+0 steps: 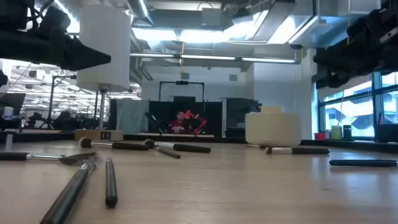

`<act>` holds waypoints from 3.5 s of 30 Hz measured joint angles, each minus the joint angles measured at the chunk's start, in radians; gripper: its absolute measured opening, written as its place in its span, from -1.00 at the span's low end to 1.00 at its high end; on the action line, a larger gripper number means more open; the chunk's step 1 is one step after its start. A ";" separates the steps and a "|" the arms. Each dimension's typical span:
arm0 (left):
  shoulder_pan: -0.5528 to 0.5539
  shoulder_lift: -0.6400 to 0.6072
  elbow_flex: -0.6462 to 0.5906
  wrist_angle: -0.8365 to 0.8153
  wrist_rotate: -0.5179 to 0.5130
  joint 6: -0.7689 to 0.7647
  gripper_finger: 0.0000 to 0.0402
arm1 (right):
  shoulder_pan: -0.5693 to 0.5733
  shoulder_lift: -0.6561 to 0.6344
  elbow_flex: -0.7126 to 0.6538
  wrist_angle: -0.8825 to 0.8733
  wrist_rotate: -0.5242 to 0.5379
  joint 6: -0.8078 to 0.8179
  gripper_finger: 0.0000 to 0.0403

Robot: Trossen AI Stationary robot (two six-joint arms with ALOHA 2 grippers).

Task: Sort items

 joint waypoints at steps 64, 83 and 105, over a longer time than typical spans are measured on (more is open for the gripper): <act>0.000 0.000 0.000 0.000 0.000 0.000 -0.53 | 0.000 0.000 0.000 0.000 0.000 0.000 -0.80; 0.000 0.000 0.000 0.000 0.000 0.000 -0.53 | 0.000 0.000 0.000 0.074 -0.001 -0.127 -0.80; 0.000 0.000 0.000 0.027 0.000 -0.109 -0.53 | 0.000 0.071 0.000 0.106 0.069 0.277 -0.74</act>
